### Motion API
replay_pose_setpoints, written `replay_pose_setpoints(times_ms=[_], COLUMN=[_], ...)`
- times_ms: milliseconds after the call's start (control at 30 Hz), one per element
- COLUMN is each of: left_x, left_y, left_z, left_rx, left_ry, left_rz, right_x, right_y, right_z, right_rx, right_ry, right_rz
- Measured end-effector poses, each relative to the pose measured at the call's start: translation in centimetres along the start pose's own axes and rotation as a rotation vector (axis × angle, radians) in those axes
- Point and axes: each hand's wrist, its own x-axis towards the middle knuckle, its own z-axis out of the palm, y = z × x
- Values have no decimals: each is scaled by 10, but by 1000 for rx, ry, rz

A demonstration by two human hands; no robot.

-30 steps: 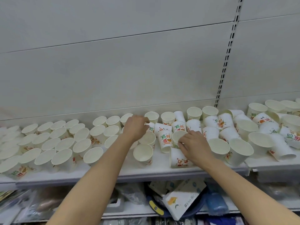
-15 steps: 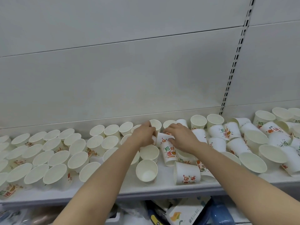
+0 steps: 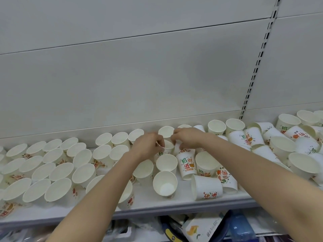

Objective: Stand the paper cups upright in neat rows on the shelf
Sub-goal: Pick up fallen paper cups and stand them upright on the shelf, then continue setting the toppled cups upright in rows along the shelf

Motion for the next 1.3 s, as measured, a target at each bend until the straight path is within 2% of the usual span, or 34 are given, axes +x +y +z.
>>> replay_pose_setpoints(times_ms=[100, 233, 333, 400, 533, 633, 700, 800, 900, 1067, 1200, 1300], left_x=[-7, -11, -10, -10, -5, 0, 1, 2, 5, -4, -22, -36], left_y=[1, 10, 28, 43, 63, 67, 70, 75, 75, 73, 73, 78], left_z=[4, 5, 0, 2, 18, 25, 28, 31, 29, 17, 21, 31], left_rx=[10, 9, -61, -41, 148, 248, 275, 226, 87, -55, 117, 244], left_ry=[96, 101, 217, 190, 18, -54, -87, -132, -87, -42, 113, 140], left_rz=[-4, -18, -14, 37, 78, 68, 60, 36, -17, -21, 67, 160], right_x=[-6, -24, -36, -41, -44, -47, -49, -52, -53, -71, -103, -124], right_y=[4, 7, 9, 8, 4, 6, 9, 9, 8, 16, 20, 13], right_z=[-9, -10, 6, 17, 29, 27, 28, 35, 41, 29, 34, 50], right_rx=[69, 124, 174, 174, 96, 66, 72, 149, 281, 492, 461, 380], right_ry=[102, 203, 374, 470, 495, 582, 594, 520, 486, 667, 682, 709], right_rz=[35, 87, 150, 174, 122, 47, 25, 72, 133, 240, 272, 257])
